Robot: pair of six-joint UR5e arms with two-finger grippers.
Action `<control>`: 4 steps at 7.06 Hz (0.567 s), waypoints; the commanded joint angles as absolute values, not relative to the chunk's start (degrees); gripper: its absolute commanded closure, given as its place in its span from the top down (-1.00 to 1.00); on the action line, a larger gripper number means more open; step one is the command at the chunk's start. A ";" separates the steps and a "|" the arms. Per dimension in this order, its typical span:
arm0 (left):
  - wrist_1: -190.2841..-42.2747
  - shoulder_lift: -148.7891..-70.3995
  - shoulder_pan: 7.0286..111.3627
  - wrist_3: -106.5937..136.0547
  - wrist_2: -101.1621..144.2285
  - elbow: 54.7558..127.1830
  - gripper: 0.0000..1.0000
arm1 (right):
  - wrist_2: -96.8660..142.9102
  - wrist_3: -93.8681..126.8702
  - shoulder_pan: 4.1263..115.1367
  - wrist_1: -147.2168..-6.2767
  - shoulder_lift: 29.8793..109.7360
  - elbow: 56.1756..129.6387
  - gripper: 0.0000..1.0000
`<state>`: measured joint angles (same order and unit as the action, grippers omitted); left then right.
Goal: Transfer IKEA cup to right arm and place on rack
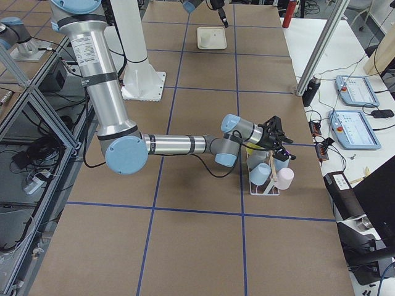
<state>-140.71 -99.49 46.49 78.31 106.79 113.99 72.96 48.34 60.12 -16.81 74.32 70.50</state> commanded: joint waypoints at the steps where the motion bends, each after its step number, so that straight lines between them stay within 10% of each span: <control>1: -140.71 -99.49 46.49 78.31 106.79 114.26 1.00 | 73.39 48.25 60.20 -16.08 74.53 70.92 1.00; 4: -140.10 -97.40 47.45 77.09 111.76 116.09 1.00 | 83.71 48.16 64.84 -16.78 74.35 74.34 1.00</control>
<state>-140.39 -98.71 46.86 77.63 108.77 115.14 78.72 48.14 62.51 -16.39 74.35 72.78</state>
